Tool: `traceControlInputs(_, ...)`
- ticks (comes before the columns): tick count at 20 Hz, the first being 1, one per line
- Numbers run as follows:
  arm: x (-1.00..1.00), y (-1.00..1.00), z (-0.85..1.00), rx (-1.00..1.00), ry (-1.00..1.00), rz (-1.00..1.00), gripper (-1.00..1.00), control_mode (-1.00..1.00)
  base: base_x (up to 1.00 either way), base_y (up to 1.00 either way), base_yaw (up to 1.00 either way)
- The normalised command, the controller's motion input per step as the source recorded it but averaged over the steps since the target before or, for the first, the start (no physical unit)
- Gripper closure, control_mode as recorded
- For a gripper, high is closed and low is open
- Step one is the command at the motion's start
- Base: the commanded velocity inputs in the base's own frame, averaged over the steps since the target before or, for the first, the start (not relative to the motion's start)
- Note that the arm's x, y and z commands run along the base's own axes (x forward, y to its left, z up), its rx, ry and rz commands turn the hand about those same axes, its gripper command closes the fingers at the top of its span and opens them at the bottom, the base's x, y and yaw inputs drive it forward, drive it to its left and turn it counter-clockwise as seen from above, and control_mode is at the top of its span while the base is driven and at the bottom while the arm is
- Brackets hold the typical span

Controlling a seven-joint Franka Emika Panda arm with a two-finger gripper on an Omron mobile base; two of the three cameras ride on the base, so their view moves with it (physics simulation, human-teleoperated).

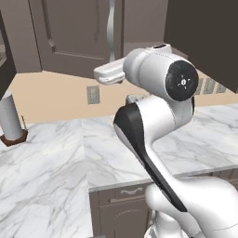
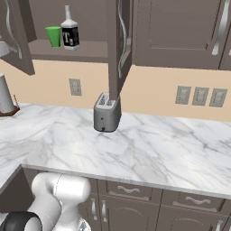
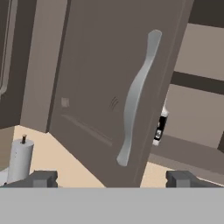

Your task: Open the cabinet directly in front. Then move the liquor and the cup to the dining counter with the candle on it.

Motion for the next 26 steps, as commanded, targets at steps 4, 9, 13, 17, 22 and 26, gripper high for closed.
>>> traceControlInputs(4,-0.60,-0.23,0.00,0.00,0.00,0.00,-1.00,-1.00,0.00,0.00,0.00)
traceControlInputs(9,-0.50,-0.35,0.00,0.00,0.00,0.00,-1.00,-1.00,0.00,0.00,0.00)
traceControlInputs(13,-0.44,-0.33,0.02,0.00,0.00,0.00,-1.00,-1.00,0.00,0.00,0.00)
traceControlInputs(17,-0.23,-0.38,0.02,0.00,0.00,0.02,-1.00,-1.00,0.00,0.00,0.00)
traceControlInputs(22,0.00,-0.50,0.01,-0.04,0.00,0.06,-1.00,-1.00,0.00,0.00,0.00)
traceControlInputs(26,-0.04,-0.50,0.00,-0.09,-0.01,0.04,-1.00,-1.00,0.00,0.00,0.00)
